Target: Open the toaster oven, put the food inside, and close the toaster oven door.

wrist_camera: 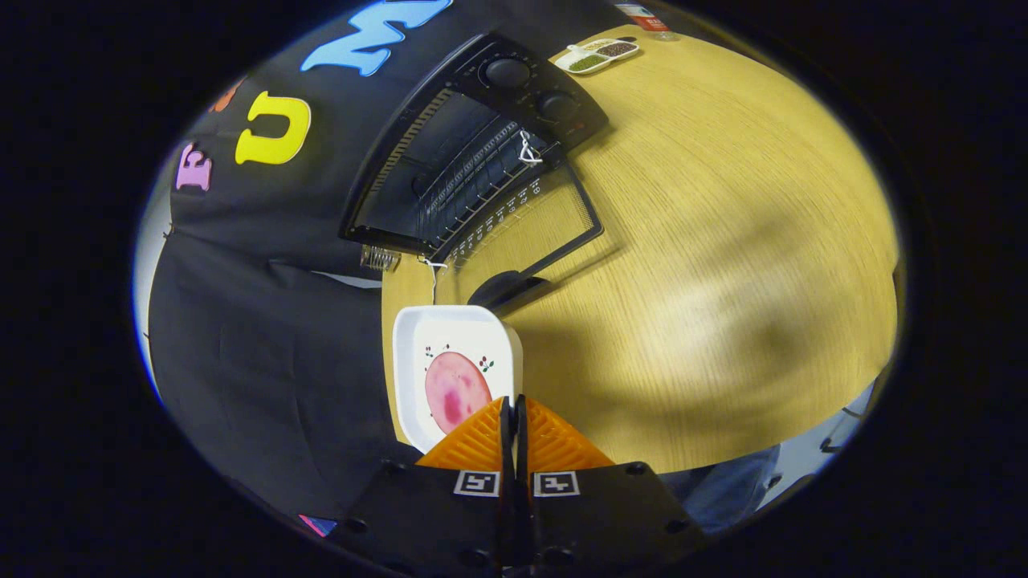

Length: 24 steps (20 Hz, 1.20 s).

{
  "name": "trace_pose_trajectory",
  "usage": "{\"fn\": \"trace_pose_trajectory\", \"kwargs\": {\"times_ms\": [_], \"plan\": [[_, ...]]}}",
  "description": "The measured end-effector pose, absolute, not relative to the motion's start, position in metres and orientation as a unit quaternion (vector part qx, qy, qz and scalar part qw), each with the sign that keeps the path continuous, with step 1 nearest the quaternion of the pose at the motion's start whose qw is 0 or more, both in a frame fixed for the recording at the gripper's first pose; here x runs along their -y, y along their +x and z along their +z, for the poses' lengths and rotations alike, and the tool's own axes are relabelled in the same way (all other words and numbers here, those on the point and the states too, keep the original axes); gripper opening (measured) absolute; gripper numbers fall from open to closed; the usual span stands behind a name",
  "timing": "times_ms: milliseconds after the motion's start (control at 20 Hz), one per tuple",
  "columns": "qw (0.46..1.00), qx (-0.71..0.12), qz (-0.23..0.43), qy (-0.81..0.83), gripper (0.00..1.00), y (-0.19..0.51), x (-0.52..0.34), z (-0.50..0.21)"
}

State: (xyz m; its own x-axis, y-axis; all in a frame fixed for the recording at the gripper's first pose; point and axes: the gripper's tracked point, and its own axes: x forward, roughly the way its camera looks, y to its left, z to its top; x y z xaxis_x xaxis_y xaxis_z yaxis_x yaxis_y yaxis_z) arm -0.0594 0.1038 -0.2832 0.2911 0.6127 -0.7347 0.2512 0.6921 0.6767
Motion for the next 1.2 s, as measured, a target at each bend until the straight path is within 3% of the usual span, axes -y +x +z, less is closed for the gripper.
{"fn": "trace_pose_trajectory", "kwargs": {"times_ms": [500,1200], "plan": [[0.721,-0.535,0.036,0.439,0.01,-0.037,-0.137,-0.288],[0.717,-0.456,-0.087,0.52,0.01,0.058,-0.148,-0.301]]}}
